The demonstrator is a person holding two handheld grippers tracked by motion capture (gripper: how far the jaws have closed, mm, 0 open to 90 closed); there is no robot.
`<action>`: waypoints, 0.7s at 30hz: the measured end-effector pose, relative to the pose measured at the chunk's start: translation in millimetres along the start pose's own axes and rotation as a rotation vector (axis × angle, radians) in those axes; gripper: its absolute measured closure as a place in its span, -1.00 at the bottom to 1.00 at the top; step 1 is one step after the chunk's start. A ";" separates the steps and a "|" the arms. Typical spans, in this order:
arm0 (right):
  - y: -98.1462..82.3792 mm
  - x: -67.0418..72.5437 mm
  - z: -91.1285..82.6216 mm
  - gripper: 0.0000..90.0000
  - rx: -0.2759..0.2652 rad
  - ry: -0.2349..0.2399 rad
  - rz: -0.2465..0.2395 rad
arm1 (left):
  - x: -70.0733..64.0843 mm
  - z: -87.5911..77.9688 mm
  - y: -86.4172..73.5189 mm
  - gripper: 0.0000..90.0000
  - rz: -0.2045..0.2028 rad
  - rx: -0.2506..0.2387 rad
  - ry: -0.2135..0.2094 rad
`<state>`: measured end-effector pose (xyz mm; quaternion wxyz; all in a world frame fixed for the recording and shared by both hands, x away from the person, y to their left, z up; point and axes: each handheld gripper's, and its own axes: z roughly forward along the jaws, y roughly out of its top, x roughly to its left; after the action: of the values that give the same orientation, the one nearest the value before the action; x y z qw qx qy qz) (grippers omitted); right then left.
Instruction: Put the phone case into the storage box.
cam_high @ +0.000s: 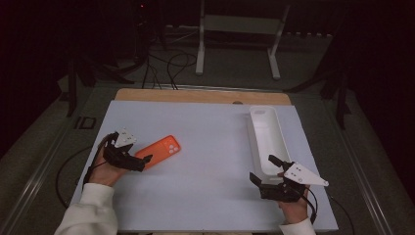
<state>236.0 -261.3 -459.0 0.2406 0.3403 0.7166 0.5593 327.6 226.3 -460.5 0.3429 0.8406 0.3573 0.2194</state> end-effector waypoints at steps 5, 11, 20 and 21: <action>-0.1 0.0 0.1 -0.82 0.002 0.001 0.000 | 0.9 5.7 1.0 -1.00 0.009 0.030 0.000; -0.4 -0.5 0.4 -0.82 0.004 0.003 0.003 | 1.2 12.0 3.6 -1.00 0.027 0.066 -0.002; -1.1 -0.8 1.5 -0.82 0.008 0.005 0.002 | 7.6 18.5 5.7 -1.00 0.026 0.108 -0.003; -1.2 -0.8 1.5 -0.82 0.012 0.005 0.000 | 8.3 19.3 6.3 -1.00 0.024 0.109 -0.005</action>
<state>237.4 -261.1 -460.5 0.2369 0.3401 0.7205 0.5559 347.6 221.3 -467.8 0.2945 0.8629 0.3577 0.2017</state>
